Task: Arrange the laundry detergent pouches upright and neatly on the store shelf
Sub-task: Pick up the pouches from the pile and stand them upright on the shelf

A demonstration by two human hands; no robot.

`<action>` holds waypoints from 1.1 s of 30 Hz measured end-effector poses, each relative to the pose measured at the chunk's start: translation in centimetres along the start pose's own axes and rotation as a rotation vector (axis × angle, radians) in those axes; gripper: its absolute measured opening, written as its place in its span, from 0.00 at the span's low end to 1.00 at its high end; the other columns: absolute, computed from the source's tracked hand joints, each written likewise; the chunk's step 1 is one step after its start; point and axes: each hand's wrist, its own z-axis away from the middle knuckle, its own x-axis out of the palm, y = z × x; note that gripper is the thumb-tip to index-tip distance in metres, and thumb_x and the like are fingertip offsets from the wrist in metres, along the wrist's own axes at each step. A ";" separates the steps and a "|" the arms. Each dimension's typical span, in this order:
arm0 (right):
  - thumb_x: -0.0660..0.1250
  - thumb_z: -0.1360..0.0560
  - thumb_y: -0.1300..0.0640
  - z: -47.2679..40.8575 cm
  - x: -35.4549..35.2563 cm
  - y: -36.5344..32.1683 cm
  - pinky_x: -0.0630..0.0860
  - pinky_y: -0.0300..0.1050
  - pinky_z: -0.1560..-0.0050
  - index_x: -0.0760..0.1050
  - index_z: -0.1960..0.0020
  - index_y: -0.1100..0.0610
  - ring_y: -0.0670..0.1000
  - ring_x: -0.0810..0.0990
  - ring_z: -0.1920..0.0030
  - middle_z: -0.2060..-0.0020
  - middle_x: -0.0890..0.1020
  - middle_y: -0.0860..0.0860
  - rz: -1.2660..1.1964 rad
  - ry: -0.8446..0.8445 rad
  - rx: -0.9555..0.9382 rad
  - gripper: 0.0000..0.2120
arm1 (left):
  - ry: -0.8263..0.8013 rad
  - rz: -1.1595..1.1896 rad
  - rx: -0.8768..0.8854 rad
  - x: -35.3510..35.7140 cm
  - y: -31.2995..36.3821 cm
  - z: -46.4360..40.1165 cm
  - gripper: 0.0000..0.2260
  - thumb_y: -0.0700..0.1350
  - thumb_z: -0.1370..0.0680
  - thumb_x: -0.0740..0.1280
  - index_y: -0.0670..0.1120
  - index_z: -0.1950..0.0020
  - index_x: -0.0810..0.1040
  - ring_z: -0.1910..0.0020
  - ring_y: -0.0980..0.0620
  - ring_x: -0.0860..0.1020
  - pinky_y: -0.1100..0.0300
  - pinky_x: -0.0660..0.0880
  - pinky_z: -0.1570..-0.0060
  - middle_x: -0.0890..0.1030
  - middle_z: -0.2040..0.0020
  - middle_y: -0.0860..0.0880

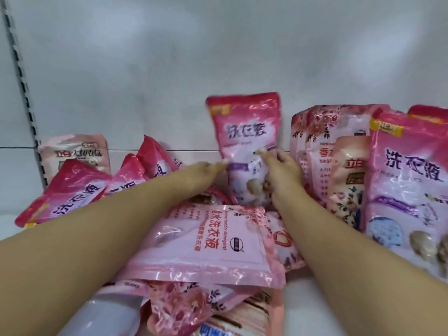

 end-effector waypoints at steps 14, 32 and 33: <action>0.60 0.25 0.57 -0.5 -1.0 0.3 0.71 0.60 0.39 0.69 0.39 0.51 0.60 0.76 0.43 0.46 0.78 0.55 0.020 -0.026 0.070 0.15 | 0.278 0.401 0.139 4.1 2.1 -3.9 0.22 0.43 0.28 0.72 0.47 0.37 0.69 0.48 0.49 0.79 0.55 0.75 0.45 0.79 0.44 0.48; 0.64 0.26 0.51 14.8 -11.5 -6.9 0.69 0.23 0.60 0.77 0.51 0.46 0.31 0.75 0.61 0.60 0.78 0.36 0.667 -0.191 -0.270 0.05 | 0.096 0.310 -0.144 -0.8 4.0 1.2 0.18 0.52 0.23 0.64 0.39 0.41 0.73 0.42 0.45 0.74 0.51 0.72 0.43 0.75 0.39 0.41; 0.65 0.26 0.51 15.3 -13.1 -6.9 0.70 0.23 0.61 0.75 0.56 0.44 0.31 0.76 0.62 0.62 0.78 0.36 0.709 -0.127 -0.265 0.02 | 0.106 0.267 -0.148 -1.4 4.3 2.2 0.21 0.54 0.23 0.64 0.39 0.39 0.72 0.40 0.44 0.74 0.51 0.71 0.41 0.73 0.36 0.41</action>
